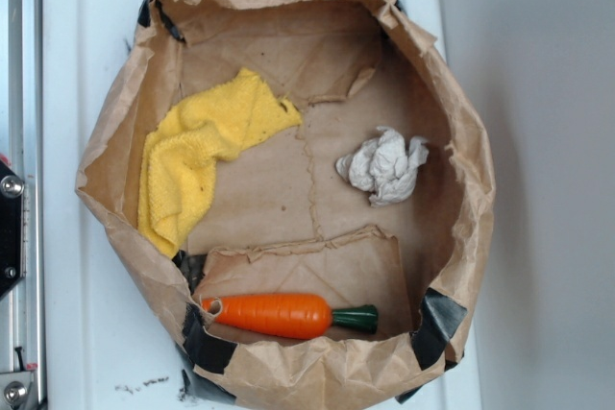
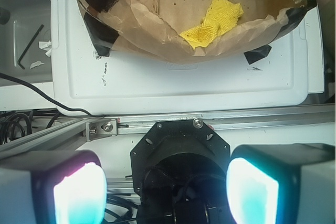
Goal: Grab the carrot.
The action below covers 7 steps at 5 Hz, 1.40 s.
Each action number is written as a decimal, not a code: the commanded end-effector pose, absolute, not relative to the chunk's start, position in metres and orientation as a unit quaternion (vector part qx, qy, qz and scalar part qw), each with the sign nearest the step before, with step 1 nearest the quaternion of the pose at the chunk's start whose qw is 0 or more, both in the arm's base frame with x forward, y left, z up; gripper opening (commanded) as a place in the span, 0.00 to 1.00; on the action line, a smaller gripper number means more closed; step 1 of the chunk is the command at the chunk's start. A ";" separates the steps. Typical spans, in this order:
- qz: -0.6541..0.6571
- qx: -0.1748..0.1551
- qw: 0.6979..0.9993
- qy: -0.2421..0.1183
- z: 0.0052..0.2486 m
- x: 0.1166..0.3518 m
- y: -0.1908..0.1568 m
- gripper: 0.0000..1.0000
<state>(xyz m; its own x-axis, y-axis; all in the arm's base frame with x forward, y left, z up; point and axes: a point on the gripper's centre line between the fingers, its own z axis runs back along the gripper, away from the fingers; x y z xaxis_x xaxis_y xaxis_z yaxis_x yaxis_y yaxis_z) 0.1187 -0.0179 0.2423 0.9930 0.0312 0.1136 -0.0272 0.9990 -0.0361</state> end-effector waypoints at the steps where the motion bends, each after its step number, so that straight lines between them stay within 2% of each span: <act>1: 0.015 -0.017 0.998 -0.057 0.242 0.119 -0.018 1.00; 2: -0.035 -0.047 0.997 -0.050 0.242 0.154 -0.023 1.00; 3: -0.040 -0.058 0.995 -0.073 0.232 0.204 -0.019 1.00; 4: -0.033 -0.083 0.988 -0.126 0.213 0.253 -0.005 1.00; 5: -0.032 -0.122 0.986 -0.112 0.174 0.286 -0.002 1.00; 6: -0.014 -0.126 0.987 -0.101 0.150 0.307 0.016 1.00; 7: -0.016 -0.104 0.991 -0.078 0.133 0.294 0.011 1.00</act>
